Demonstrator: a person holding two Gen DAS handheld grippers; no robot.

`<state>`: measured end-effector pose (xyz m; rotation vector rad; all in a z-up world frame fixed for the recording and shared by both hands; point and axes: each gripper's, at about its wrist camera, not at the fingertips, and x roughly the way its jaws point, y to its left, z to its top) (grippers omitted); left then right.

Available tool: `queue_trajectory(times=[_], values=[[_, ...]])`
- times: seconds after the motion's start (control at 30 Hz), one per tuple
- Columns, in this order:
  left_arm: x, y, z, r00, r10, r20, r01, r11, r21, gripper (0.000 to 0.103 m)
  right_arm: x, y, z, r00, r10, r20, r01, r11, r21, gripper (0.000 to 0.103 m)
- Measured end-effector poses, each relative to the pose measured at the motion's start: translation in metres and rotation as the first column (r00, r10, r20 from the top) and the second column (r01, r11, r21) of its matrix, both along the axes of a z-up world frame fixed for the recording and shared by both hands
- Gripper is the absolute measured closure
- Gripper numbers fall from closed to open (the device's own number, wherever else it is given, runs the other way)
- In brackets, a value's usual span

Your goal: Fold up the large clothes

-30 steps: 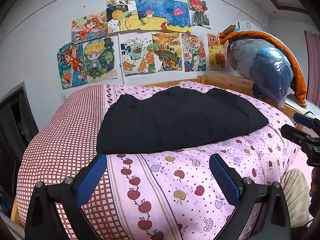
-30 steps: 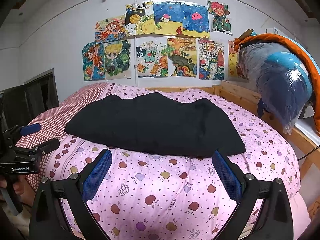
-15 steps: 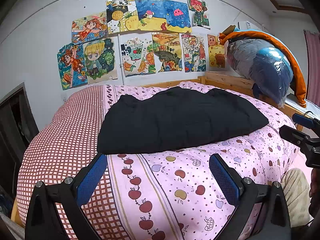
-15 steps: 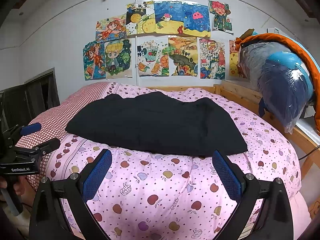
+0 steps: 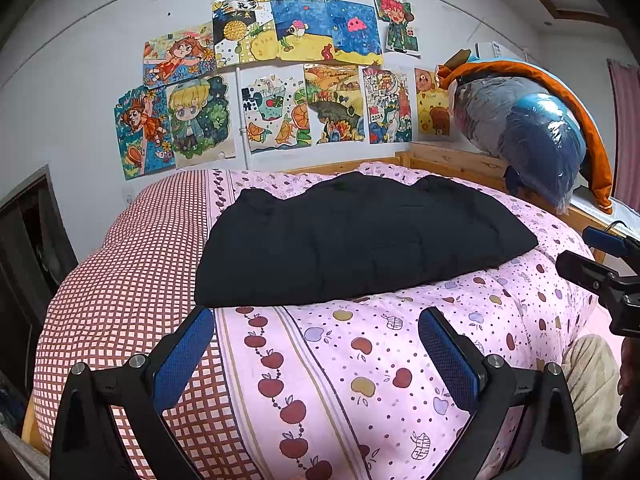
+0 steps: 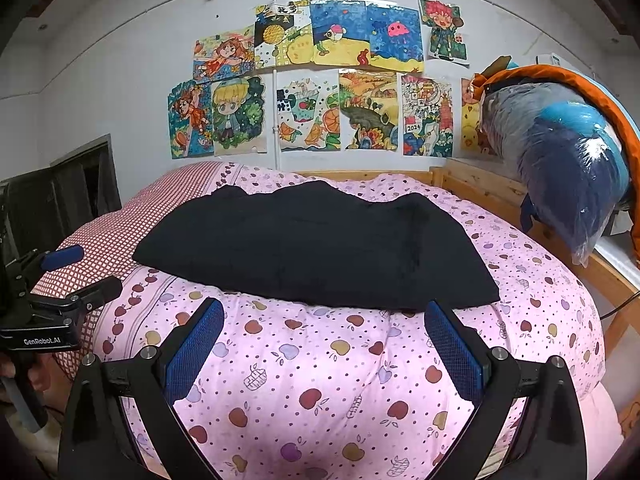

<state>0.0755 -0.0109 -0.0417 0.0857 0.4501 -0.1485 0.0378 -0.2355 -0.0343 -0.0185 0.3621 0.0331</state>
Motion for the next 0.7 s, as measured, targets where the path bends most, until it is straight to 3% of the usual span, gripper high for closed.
queue_trajectory(times=[0.7], values=[[-0.0011,-0.0008,-0.0015,1.0,-0.003,-0.004,0.003,1.0,0.001,0.0,0.0013,0.0064,-0.0034,1.0,0.002,-0.003,-0.002,1.0,0.004,0.004]])
